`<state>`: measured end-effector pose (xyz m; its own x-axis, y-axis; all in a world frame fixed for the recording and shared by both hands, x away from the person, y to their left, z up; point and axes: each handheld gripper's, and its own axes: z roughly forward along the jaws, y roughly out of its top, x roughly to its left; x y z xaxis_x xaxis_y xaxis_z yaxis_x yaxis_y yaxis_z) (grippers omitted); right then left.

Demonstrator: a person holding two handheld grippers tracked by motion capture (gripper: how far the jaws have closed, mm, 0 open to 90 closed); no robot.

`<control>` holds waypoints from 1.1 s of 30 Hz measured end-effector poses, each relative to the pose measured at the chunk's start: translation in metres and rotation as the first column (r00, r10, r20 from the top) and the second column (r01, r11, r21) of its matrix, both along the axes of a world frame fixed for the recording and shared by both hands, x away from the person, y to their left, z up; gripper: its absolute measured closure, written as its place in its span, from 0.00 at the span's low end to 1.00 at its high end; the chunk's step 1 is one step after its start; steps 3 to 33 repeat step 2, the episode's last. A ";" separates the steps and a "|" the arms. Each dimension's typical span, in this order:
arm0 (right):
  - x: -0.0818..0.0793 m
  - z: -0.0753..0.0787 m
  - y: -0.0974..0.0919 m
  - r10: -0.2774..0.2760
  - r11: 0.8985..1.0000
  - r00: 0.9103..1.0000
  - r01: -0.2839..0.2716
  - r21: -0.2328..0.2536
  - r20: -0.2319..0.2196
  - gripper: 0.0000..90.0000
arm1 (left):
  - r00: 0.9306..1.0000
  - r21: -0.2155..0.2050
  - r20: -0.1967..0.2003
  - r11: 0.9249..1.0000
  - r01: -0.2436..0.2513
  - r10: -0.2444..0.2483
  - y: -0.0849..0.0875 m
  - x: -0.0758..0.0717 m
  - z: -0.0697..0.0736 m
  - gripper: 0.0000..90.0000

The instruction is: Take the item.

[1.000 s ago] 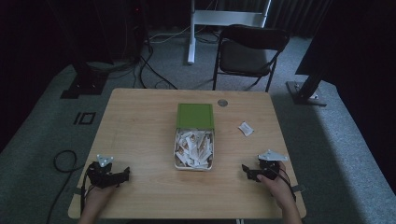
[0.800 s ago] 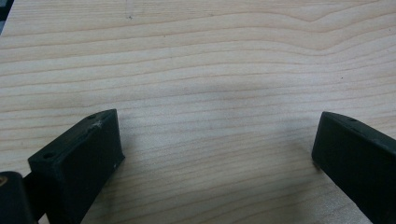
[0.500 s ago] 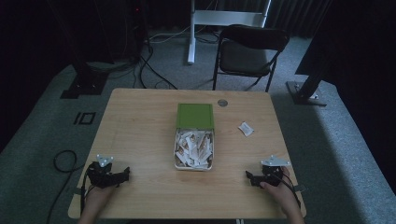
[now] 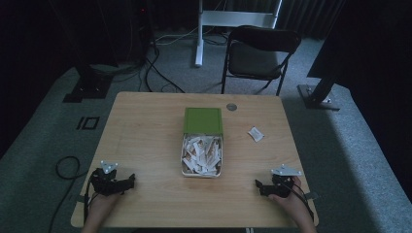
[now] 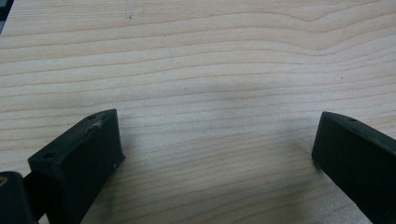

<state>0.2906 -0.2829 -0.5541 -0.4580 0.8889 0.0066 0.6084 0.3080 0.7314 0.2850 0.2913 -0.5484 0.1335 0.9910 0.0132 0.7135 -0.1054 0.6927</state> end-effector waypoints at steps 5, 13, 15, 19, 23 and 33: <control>0.000 0.000 0.000 0.000 1.000 1.000 0.000 0.000 0.000 0.14 | 1.000 0.000 0.000 1.000 0.000 0.000 0.000 0.000 0.000 0.03; 0.000 0.000 0.000 0.000 1.000 1.000 0.000 0.000 0.000 0.14 | 1.000 0.000 0.000 1.000 0.000 0.000 0.000 0.000 0.000 0.03; 0.000 0.000 0.000 0.000 1.000 1.000 0.000 0.000 0.000 0.14 | 1.000 0.000 0.000 1.000 0.000 0.000 0.000 0.000 0.000 0.03; 0.000 0.000 0.000 0.000 1.000 1.000 0.000 0.000 0.000 0.14 | 1.000 0.000 0.000 1.000 0.000 0.000 0.000 0.000 0.000 0.03; 0.000 0.000 0.000 0.000 1.000 1.000 0.000 0.000 0.000 0.14 | 1.000 0.000 0.000 1.000 0.000 0.000 0.000 0.000 0.000 0.03; 0.000 0.000 0.000 0.000 1.000 1.000 0.000 0.000 0.000 0.14 | 1.000 0.000 0.000 1.000 0.000 0.000 0.000 0.000 0.000 0.03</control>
